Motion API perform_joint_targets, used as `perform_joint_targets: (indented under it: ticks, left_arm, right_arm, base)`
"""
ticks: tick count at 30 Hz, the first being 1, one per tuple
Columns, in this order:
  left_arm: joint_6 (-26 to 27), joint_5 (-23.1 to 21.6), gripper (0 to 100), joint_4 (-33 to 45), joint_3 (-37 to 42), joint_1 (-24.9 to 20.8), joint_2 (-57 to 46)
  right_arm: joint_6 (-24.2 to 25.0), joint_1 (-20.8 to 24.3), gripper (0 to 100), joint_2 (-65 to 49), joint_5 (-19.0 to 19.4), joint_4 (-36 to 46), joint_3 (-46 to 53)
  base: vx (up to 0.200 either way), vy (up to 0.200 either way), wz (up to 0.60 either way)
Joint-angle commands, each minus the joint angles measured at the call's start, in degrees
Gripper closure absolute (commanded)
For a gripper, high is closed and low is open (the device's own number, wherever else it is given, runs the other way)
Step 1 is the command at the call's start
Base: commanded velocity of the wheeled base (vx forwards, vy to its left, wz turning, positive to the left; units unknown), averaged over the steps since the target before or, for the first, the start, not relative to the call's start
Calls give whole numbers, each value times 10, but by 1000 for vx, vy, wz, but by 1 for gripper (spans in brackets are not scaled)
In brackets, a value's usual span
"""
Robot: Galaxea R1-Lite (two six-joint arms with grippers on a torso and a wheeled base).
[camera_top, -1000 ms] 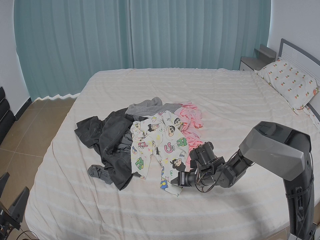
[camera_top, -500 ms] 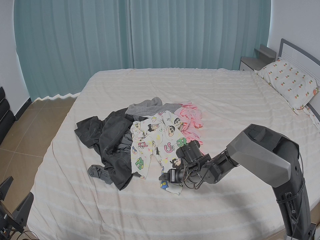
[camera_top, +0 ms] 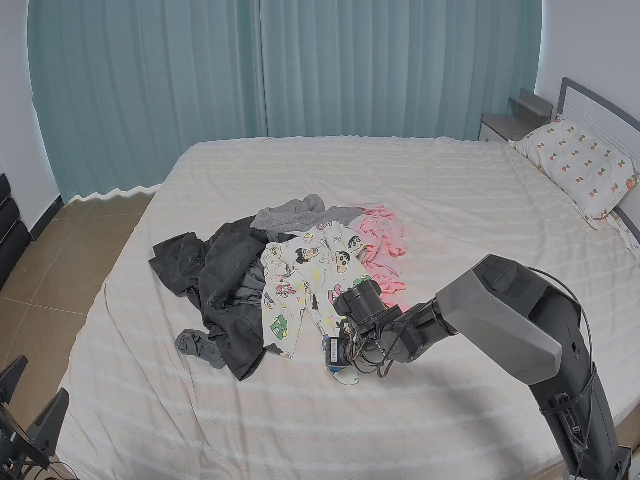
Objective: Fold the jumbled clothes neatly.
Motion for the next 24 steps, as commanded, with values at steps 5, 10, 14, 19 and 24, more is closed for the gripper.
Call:
perform_joint_targets:
  ticks: [5,10,14,19,24]
  left_arm:
    - [6,-58,0,-4,-7,0,24]
    - [7,-94,0,-8,-9,0,77]
    - [7,-108,0,-41,-15,0,134]
    - [6,-106,0,-91,-15,-19,248]
    - [5,-104,0,-100,-18,-71,313]
  right_arm:
    - [57,-2,100,-97,77,-112,145]
    - [60,-16,100,-176,152,-269,301]
    - [61,-30,100,-217,188,-373,387]
    - [84,-38,100,-264,205,-504,470]
    - [94,-37,100,-299,218,-550,488]
  base:
    - [0,0,0]
    - [0,0,0]
    - [0,0,0]
    - [0,0,0]
    - [0,0,0]
